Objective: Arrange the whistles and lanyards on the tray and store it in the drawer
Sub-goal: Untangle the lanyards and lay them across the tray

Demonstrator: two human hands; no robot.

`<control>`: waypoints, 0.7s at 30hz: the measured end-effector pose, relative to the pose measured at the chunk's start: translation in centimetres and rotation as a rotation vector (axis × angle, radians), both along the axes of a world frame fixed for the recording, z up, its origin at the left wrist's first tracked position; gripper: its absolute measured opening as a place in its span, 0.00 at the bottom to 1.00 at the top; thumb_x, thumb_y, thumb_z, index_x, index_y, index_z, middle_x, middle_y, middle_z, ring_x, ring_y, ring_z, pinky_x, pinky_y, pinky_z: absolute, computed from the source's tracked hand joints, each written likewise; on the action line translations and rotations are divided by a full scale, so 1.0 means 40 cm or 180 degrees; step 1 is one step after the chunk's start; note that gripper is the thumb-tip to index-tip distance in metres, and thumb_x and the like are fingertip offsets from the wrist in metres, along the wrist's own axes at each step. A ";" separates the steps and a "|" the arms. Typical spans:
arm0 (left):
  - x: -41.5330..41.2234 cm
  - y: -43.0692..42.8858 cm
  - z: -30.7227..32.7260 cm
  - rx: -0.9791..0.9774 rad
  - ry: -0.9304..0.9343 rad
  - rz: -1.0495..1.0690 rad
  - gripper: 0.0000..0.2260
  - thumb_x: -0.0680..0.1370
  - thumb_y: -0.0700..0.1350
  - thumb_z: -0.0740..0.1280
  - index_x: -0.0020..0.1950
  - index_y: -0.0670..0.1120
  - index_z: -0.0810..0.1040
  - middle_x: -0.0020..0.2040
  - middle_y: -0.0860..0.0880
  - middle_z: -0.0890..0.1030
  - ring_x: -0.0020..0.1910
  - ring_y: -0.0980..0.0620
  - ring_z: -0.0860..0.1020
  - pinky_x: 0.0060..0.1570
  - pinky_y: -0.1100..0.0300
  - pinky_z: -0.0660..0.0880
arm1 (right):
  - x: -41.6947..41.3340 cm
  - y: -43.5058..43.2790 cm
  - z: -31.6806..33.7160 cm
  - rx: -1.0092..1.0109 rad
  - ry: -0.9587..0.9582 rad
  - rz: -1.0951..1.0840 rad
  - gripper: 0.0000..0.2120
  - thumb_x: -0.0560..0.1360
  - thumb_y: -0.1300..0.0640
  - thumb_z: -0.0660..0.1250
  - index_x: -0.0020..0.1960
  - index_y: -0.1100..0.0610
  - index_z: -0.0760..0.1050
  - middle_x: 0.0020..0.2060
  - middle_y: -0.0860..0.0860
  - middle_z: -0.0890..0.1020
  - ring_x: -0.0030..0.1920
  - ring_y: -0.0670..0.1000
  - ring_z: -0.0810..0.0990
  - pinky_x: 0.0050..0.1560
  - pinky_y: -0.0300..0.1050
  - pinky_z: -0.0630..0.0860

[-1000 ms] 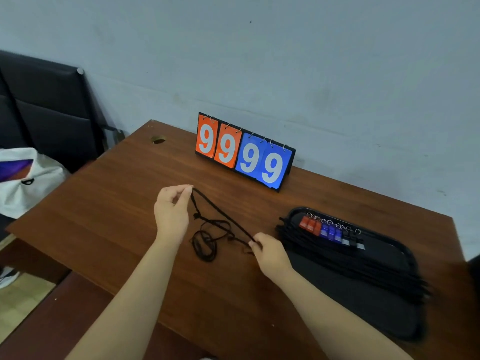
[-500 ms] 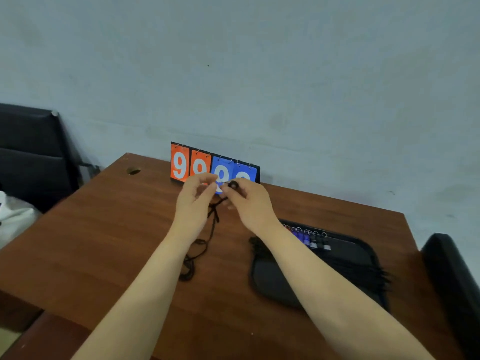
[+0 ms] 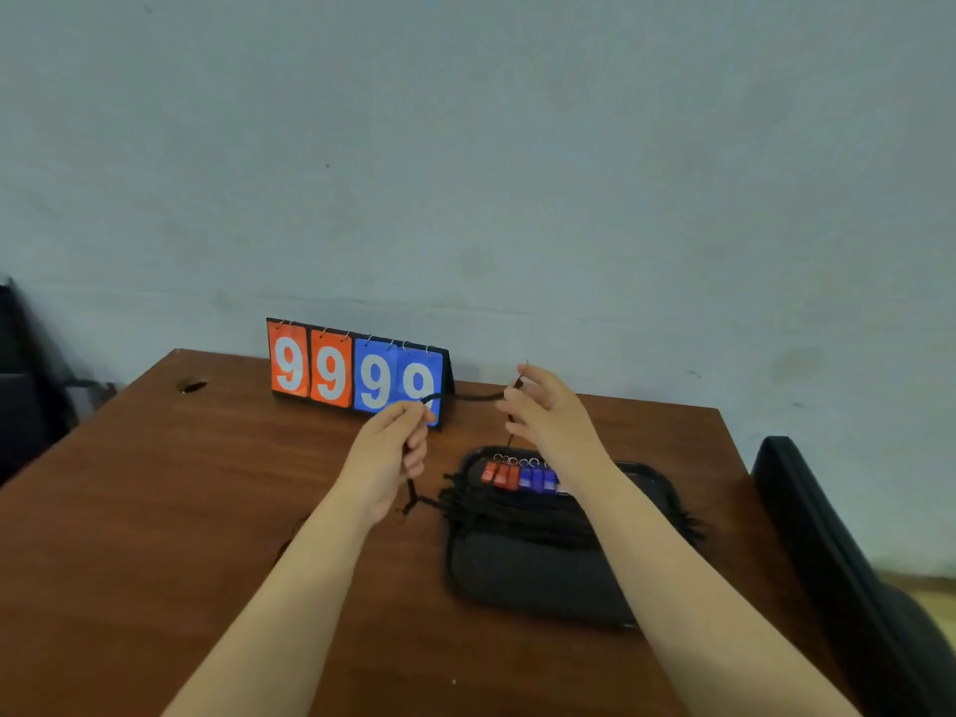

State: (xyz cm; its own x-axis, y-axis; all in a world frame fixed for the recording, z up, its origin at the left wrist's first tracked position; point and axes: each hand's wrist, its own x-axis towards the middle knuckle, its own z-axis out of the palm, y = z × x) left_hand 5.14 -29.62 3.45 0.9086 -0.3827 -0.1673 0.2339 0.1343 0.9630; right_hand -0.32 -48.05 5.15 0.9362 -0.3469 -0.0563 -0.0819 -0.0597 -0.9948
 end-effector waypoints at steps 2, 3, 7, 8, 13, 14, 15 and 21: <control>-0.009 -0.027 0.021 -0.0537 0.0339 -0.0092 0.11 0.83 0.46 0.57 0.46 0.43 0.76 0.30 0.51 0.67 0.25 0.56 0.62 0.24 0.64 0.60 | -0.027 -0.005 -0.011 -0.0816 0.0331 0.0085 0.27 0.77 0.53 0.69 0.73 0.50 0.64 0.62 0.42 0.70 0.52 0.42 0.78 0.52 0.33 0.72; -0.014 -0.043 0.031 -0.0851 0.0520 -0.0123 0.11 0.82 0.46 0.57 0.47 0.43 0.76 0.29 0.52 0.67 0.24 0.57 0.62 0.23 0.65 0.60 | -0.043 0.003 -0.020 -0.1138 0.0291 0.0057 0.23 0.76 0.53 0.70 0.69 0.50 0.67 0.61 0.43 0.72 0.47 0.39 0.76 0.45 0.28 0.72; -0.025 -0.104 0.060 -0.1845 0.1168 -0.0027 0.11 0.82 0.47 0.57 0.51 0.45 0.78 0.30 0.53 0.68 0.23 0.58 0.63 0.21 0.68 0.60 | -0.097 0.034 -0.074 -0.1537 -0.0394 0.0130 0.08 0.74 0.51 0.71 0.47 0.49 0.72 0.42 0.46 0.77 0.36 0.41 0.73 0.38 0.31 0.70; -0.026 -0.116 0.063 -0.1992 0.1268 0.0045 0.12 0.82 0.47 0.57 0.50 0.45 0.78 0.30 0.53 0.68 0.23 0.58 0.63 0.21 0.68 0.60 | -0.105 0.039 -0.084 -0.1435 -0.0358 0.0456 0.09 0.74 0.49 0.71 0.45 0.48 0.71 0.40 0.45 0.77 0.36 0.40 0.72 0.38 0.31 0.70; -0.028 -0.150 0.058 -0.2216 0.1492 0.0401 0.13 0.83 0.49 0.56 0.49 0.46 0.78 0.29 0.54 0.68 0.23 0.59 0.64 0.21 0.68 0.62 | -0.118 0.051 -0.119 -0.1082 0.0348 0.1304 0.04 0.80 0.55 0.64 0.51 0.54 0.76 0.41 0.47 0.81 0.35 0.41 0.79 0.37 0.37 0.79; -0.022 -0.150 0.050 -0.2092 0.1469 0.0540 0.12 0.83 0.48 0.56 0.50 0.46 0.78 0.29 0.53 0.69 0.23 0.58 0.65 0.22 0.68 0.63 | -0.119 0.050 -0.121 -0.0801 0.0357 0.1282 0.05 0.81 0.56 0.62 0.52 0.54 0.77 0.41 0.48 0.82 0.34 0.42 0.80 0.36 0.37 0.79; -0.019 -0.149 0.042 -0.1877 0.1422 0.0689 0.12 0.83 0.48 0.57 0.53 0.45 0.78 0.30 0.53 0.70 0.25 0.58 0.67 0.24 0.67 0.66 | -0.119 0.047 -0.121 -0.0570 0.0358 0.1229 0.07 0.82 0.56 0.60 0.53 0.53 0.77 0.41 0.48 0.82 0.33 0.43 0.80 0.34 0.38 0.79; -0.042 -0.111 -0.022 0.2011 0.0993 -0.0267 0.28 0.80 0.62 0.54 0.54 0.39 0.78 0.43 0.44 0.80 0.39 0.49 0.77 0.41 0.56 0.73 | -0.113 -0.006 -0.098 -0.1814 0.0444 0.0492 0.16 0.84 0.50 0.53 0.54 0.55 0.78 0.42 0.46 0.79 0.41 0.45 0.76 0.46 0.40 0.69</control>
